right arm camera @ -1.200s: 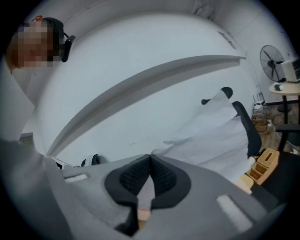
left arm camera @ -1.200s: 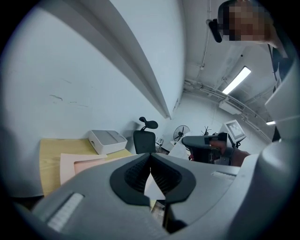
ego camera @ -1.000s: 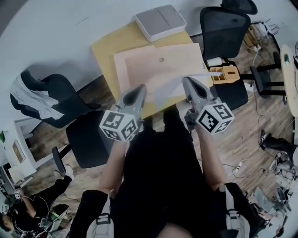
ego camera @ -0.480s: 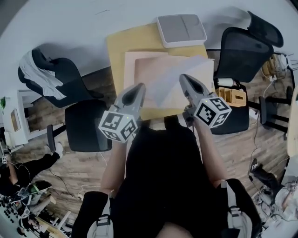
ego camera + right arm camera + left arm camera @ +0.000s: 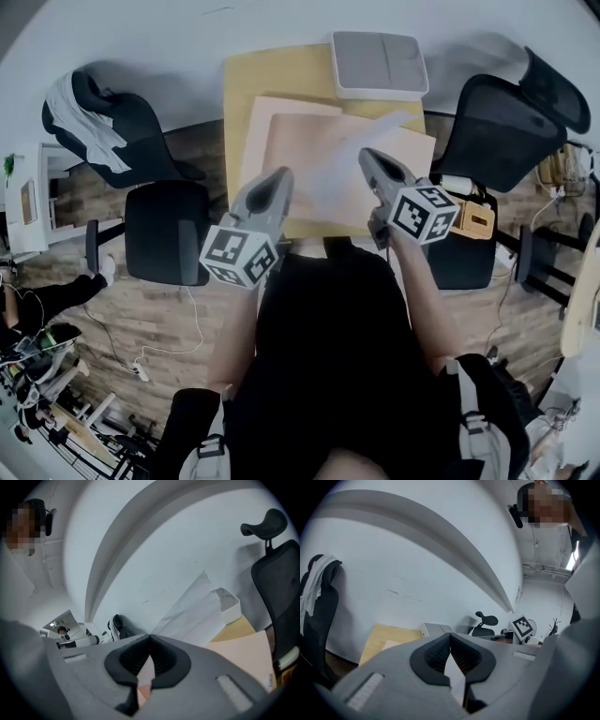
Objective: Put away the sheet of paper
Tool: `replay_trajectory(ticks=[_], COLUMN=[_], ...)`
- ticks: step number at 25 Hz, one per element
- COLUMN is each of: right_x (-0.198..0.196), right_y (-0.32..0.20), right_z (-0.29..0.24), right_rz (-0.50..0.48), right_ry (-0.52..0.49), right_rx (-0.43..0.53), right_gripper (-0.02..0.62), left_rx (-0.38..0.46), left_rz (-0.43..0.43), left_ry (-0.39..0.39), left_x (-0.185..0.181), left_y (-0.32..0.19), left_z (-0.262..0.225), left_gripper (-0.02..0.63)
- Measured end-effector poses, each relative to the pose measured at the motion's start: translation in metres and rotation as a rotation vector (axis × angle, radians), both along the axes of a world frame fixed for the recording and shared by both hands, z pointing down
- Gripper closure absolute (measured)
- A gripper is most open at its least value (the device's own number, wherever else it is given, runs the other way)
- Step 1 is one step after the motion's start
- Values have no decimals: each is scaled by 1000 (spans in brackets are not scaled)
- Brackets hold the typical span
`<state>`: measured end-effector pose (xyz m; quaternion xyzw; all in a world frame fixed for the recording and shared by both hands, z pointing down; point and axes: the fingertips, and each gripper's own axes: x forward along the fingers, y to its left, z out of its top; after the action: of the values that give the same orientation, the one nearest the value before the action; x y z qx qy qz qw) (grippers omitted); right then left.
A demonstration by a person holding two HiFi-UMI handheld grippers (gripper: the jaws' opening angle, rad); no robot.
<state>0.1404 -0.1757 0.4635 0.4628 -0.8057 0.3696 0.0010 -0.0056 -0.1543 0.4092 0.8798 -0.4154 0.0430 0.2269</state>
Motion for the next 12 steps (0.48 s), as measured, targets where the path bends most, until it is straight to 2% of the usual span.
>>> replay_trajectory(ticks=[12], right_x=[25], right_y=[8], right_z=[52], right_rz=[-87], right_ry=[14], right_rx=[-126], right_gripper=[594], left_rx=[-30], left_rz=[-106], left_ry=[-13], left_x=[7], left_y=[4], left_z=[13], left_gripper=[595])
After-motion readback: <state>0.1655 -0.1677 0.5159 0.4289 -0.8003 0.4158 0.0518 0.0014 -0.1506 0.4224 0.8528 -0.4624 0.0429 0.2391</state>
